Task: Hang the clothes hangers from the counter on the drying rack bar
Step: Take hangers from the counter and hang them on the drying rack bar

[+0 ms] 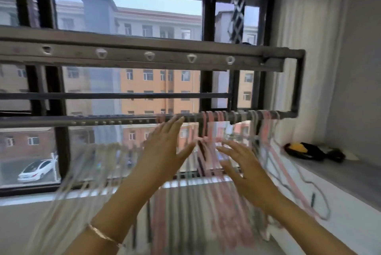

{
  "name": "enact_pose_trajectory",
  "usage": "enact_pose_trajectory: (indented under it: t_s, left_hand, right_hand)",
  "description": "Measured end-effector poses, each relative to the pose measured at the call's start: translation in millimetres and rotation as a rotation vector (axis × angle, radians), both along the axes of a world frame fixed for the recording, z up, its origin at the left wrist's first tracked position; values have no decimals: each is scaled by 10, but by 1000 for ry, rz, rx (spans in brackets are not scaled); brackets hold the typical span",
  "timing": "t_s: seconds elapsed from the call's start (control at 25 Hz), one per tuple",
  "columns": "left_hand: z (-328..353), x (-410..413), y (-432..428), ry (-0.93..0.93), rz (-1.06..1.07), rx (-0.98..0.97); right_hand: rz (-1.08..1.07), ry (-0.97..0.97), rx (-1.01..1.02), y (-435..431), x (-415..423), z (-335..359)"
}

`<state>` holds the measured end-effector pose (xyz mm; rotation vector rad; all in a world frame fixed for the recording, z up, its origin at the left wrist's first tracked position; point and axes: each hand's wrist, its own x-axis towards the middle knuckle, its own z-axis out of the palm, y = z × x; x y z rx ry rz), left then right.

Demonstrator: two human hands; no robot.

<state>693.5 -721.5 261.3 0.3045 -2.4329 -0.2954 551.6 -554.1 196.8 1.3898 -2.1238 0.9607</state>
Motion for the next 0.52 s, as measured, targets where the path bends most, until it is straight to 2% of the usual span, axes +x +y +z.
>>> enact_pose_trajectory:
  t_s: [0.24, 0.52]
  left_hand:
    - [-223, -1296, 1774, -61, -128, 35]
    - [-554, -2758, 3616, -159, -284, -54]
  right_hand:
    - [-121, -137, -104, 1988, -1071, -49]
    - [-430, -235, -148, 4002, -2302, -576]
